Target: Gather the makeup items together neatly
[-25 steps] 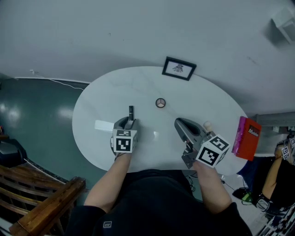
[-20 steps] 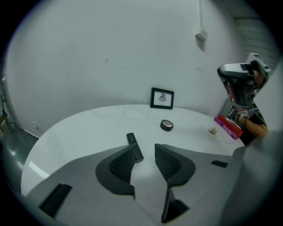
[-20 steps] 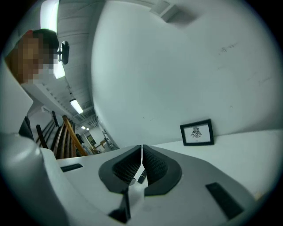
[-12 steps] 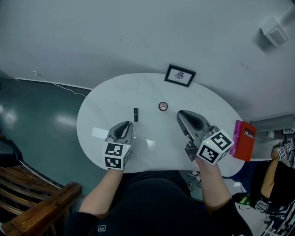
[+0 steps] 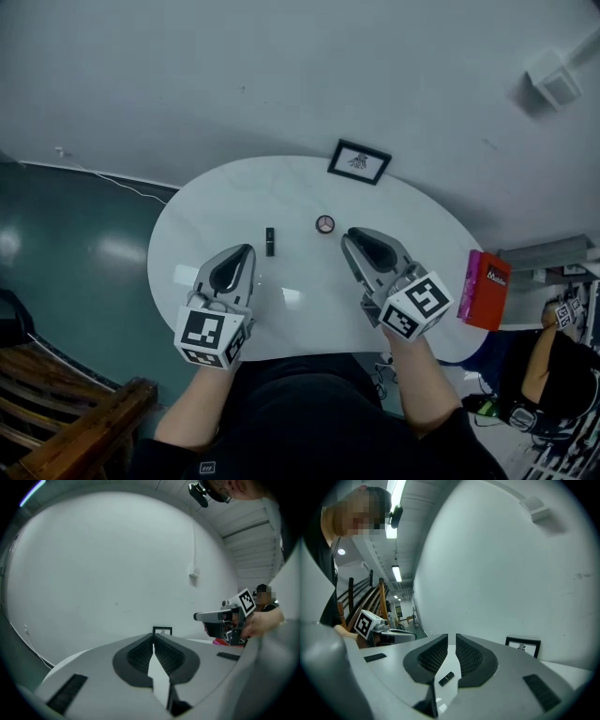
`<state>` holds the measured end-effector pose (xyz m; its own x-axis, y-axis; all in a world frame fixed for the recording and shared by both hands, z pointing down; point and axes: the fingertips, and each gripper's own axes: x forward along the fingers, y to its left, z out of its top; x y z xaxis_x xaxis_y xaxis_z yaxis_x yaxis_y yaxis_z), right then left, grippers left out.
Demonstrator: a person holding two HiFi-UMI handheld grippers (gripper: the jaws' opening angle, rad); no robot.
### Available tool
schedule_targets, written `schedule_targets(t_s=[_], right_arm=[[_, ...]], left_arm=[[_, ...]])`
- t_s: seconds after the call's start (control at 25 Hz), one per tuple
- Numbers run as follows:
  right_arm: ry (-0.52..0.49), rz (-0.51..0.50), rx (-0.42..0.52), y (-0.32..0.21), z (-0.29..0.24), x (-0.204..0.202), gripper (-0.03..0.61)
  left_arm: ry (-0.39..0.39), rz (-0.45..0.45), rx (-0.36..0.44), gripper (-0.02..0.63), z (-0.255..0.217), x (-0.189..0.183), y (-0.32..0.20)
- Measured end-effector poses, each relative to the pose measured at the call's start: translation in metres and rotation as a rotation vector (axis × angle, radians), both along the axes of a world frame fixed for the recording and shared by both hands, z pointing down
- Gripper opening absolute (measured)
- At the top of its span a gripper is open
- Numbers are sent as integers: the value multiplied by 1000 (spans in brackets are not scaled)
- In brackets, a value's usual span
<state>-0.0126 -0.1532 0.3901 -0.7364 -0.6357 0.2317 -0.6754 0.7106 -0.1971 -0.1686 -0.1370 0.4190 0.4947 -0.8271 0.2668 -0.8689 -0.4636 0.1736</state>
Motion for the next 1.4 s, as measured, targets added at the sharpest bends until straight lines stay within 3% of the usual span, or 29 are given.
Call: schedule_targets(t_s=[0.16,0.28,0.48,0.88,1.12,1.4], right_arm=[[20,-17,-12,-19,28,0,41],[19,-23,-43,-28,47,0,99],[63,-25,-73,-44,82,6,119],[137,-36,-168,-73,160,12,174],[248,-36,-230,-78,212,14,201],[354,-38,-263,-77,235,11,201]], left_arm=[[9,29,-3,20,9,20,-18],[9,35,-4,20,14,30,-29],[21,55,-24,20,24,44,-44],[-14,27,-82,20,41,46,-55],[-23,11,-119,20,51,41,-51],[-23,-14,-137,20,54,32,-45]])
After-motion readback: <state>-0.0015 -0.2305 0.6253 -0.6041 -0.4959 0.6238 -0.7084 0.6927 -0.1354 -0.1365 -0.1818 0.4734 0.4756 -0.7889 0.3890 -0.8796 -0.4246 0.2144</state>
